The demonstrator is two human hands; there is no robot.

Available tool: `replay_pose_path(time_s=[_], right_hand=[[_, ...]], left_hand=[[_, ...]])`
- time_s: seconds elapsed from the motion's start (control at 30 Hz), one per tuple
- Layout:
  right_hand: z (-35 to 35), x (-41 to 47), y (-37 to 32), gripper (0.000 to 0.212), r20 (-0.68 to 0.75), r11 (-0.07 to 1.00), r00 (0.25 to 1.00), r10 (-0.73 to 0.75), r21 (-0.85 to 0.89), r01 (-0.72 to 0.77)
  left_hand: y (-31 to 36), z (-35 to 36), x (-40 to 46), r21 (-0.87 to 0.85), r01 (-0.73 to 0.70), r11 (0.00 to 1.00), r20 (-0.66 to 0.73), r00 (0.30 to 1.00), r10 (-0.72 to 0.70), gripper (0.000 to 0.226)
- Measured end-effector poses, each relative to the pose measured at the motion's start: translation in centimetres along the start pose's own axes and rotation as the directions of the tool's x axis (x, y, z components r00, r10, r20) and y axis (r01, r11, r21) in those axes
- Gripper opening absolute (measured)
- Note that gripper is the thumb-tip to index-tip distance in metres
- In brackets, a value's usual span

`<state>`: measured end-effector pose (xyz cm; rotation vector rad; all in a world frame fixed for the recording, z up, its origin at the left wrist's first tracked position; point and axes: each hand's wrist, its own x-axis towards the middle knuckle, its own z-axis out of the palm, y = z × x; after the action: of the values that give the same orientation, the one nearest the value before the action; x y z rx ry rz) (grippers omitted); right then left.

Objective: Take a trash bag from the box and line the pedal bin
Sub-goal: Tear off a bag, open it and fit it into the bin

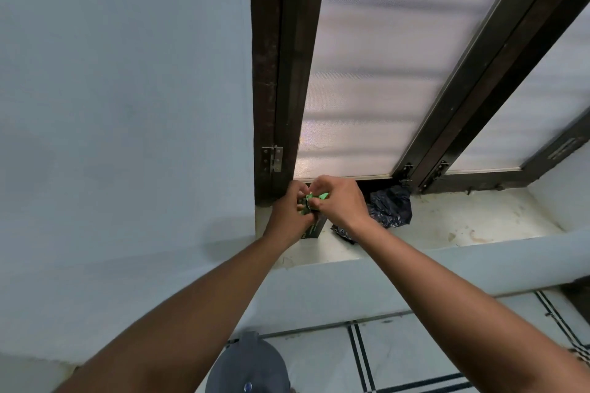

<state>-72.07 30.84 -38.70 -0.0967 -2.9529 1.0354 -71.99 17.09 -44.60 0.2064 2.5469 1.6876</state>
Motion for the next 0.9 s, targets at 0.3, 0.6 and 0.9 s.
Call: replay_pose_path(time_s=[0.3, 0.6, 0.9], right_hand=[[0.0, -3.4, 4.1, 0.039, -0.095, 0.86, 0.963, 0.251, 0.479, -0.177], [2.8, -2.9, 7.0, 0.048, 0.078, 0.85, 0.961, 0.264, 0.453, -0.27], [6.8, 2.2, 5.1, 0.052, 0.229, 0.721, 0.864, 0.449, 0.479, -0.501]], left_hand=[[0.9, 0.2, -0.2, 0.118, -0.012, 0.993, -0.186, 0.982, 0.034, 0.019], [1.5, 1.0, 0.0, -0.127, 0.474, 0.871, -0.367, 0.793, -0.486, 0.039], [0.7, 0.8, -0.9, 0.363, 0.548, 0.753, -0.276, 0.836, -0.475, 0.043]])
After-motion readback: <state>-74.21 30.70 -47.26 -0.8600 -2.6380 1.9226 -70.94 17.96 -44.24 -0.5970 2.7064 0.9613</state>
